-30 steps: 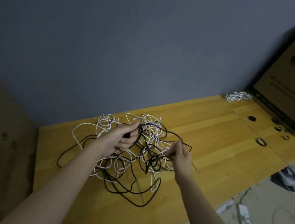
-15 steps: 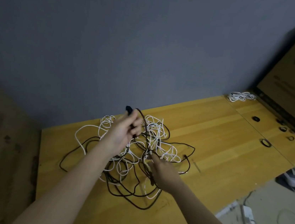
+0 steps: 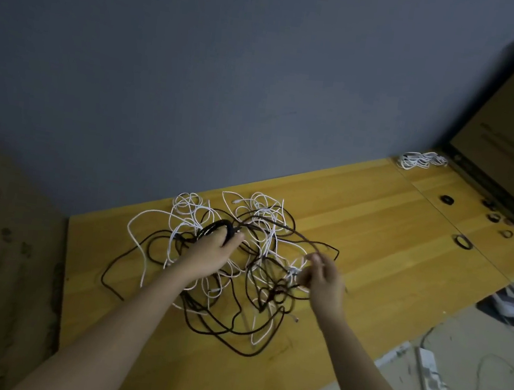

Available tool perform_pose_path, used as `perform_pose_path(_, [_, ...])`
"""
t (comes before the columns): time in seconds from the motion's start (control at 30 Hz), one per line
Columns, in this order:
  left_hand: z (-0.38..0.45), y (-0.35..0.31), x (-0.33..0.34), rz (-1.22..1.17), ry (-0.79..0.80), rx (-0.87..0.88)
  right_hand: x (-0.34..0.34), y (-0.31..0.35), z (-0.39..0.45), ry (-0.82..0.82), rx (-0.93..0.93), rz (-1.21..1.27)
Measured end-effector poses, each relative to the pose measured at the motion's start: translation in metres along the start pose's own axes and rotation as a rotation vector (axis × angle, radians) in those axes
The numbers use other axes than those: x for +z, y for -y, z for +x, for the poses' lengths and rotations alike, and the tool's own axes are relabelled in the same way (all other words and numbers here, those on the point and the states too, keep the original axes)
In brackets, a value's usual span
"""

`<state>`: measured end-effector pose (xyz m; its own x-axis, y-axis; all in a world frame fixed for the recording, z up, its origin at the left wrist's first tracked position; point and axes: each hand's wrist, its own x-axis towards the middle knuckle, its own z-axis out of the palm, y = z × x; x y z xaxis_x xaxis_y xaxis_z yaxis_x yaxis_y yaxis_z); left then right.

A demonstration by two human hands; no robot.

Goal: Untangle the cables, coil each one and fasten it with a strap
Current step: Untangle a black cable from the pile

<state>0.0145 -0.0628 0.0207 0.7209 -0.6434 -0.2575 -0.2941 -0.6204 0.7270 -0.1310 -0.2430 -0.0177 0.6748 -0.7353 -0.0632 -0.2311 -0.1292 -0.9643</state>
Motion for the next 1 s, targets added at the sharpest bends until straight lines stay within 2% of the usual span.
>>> perform_pose_path(0.03, [-0.002, 0.002, -0.004, -0.030, 0.057, -0.005, -0.005, 0.000, 0.006, -0.083, -0.015, -0.033])
perform_pose_path(0.1, [-0.008, -0.001, -0.012, -0.190, 0.221, -0.042, -0.011, 0.004, 0.015, -0.129, -0.079, -0.122])
perform_pose_path(0.2, [-0.019, -0.015, -0.024, -0.510, 0.487, -0.057, -0.007, 0.010, 0.021, -0.075, -0.116, -0.413])
perform_pose_path(0.27, [-0.023, -0.023, -0.030, -0.804, 0.590, -0.001, 0.000, 0.010, 0.020, 0.057, -0.146, -0.724])
perform_pose_path(0.33, [-0.022, -0.032, -0.034, -1.057, 0.552, 0.066, 0.010, 0.009, 0.013, 0.229, -0.276, -1.011])
perform_pose_path(0.4, [-0.018, -0.041, -0.033, -1.230, 0.401, 0.095, 0.025, 0.002, 0.000, 0.329, -0.567, -1.199])
perform_pose_path(0.47, [-0.013, -0.050, -0.026, -1.301, 0.223, 0.097, 0.040, -0.002, -0.015, 0.355, -0.851, -1.149])
perform_pose_path(0.5, [-0.010, -0.052, -0.020, -1.244, 0.138, 0.092, 0.047, -0.003, -0.021, 0.367, -0.945, -1.083])
perform_pose_path(0.53, [-0.006, -0.050, -0.013, -1.076, 0.054, 0.094, 0.053, -0.003, -0.025, 0.377, -1.007, -0.996])
perform_pose_path(0.57, [-0.003, -0.047, -0.007, -0.812, -0.010, 0.100, 0.057, -0.002, -0.029, 0.374, -0.989, -0.918])
perform_pose_path(0.63, [0.000, -0.036, 0.001, -0.281, -0.009, 0.104, 0.058, 0.004, -0.035, 0.400, -0.774, -0.723])
perform_pose_path(0.7, [0.000, -0.026, 0.005, 0.017, 0.098, 0.063, 0.051, 0.006, -0.032, 0.490, -0.433, -0.534])
perform_pose_path(0.77, [0.000, -0.021, 0.010, 0.246, 0.218, 0.013, 0.043, 0.007, -0.028, 0.547, -0.214, -0.382])
perform_pose_path(0.83, [-0.002, -0.018, 0.019, 0.427, 0.335, 0.023, 0.033, 0.008, -0.023, 0.608, -0.087, -0.315])
perform_pose_path(0.87, [-0.003, -0.018, 0.022, 0.485, 0.382, 0.036, 0.027, 0.007, -0.020, 0.650, -0.076, -0.357])
perform_pose_path(0.93, [-0.004, -0.013, 0.027, 0.456, 0.452, 0.034, 0.017, -0.002, -0.014, 0.765, -0.123, -0.505])
perform_pose_path(1.0, [-0.005, -0.008, 0.028, 0.406, 0.497, 0.041, 0.012, -0.016, -0.009, 0.853, -0.254, -0.680])
